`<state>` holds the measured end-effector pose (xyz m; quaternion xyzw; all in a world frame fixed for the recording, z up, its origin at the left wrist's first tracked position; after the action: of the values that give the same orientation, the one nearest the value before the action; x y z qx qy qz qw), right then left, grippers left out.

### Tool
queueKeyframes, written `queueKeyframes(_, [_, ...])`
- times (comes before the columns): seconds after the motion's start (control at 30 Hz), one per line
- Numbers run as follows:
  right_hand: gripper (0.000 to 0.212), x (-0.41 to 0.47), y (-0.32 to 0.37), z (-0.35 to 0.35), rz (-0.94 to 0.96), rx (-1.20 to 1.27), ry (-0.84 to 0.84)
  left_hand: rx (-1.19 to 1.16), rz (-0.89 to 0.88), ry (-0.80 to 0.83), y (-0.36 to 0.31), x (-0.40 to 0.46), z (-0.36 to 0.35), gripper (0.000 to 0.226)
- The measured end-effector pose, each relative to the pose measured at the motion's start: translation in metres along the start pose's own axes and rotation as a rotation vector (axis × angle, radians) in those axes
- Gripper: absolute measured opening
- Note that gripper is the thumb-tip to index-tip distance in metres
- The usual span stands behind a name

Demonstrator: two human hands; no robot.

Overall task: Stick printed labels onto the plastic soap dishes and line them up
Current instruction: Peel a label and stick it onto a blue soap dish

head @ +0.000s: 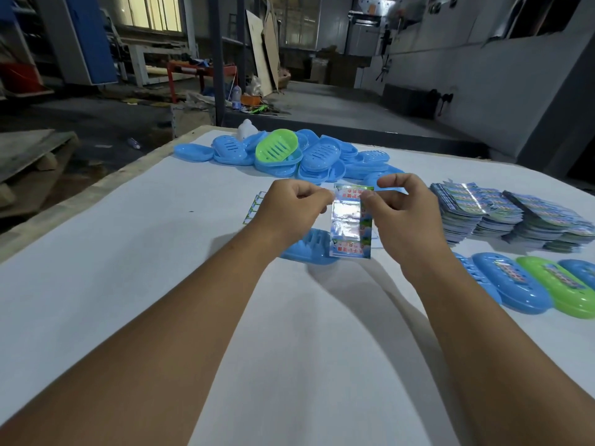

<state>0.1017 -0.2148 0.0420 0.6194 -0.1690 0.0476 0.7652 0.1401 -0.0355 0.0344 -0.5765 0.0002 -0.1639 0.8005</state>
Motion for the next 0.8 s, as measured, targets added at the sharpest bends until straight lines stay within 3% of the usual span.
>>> queueKeyframes(0.1, [0.024, 0.001, -0.002, 0.003, 0.025, -0.03, -0.027, -0.107, 0.014, 0.128, -0.001, -0.002, -0.009, 0.009])
queueKeyframes(0.17, [0.031, 0.002, -0.004, 0.004, 0.005, -0.007, -0.05, -0.11, 0.033, 0.162, 0.0, -0.003, -0.013, 0.017])
queueKeyframes(0.3, [0.037, 0.003, -0.007, -0.002, -0.102, 0.176, 0.011, -0.113, -0.006, 0.046, -0.003, -0.001, -0.003, 0.028])
queueKeyframes(0.4, [0.041, -0.002, -0.009, -0.014, -0.179, 0.076, 0.206, -0.19, -0.013, -0.067, -0.002, 0.001, 0.007, 0.023])
queueKeyframes(0.47, [0.038, -0.004, -0.007, -0.017, -0.157, -0.02, 0.255, -0.152, -0.009, -0.052, -0.003, 0.001, 0.005, 0.016])
queueKeyframes(0.7, [0.01, -0.005, 0.002, -0.013, -0.064, 0.031, 0.188, -0.102, -0.051, 0.042, -0.006, -0.003, -0.007, 0.013])
queueKeyframes(0.8, [0.01, -0.004, 0.001, -0.011, -0.079, -0.018, 0.163, -0.091, -0.064, 0.028, -0.007, -0.004, -0.005, 0.012])
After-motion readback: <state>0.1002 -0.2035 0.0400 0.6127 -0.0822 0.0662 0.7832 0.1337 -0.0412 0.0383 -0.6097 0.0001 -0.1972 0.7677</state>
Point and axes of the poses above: each hand's wrist, its own x-axis towards the middle knuckle, its own z-axis out of the back of the hand, y = z × x, the point moved 5 cm from there along x, towards the middle knuckle, and after that the axes turned 12 degrees about y, right-handed, at the moved point
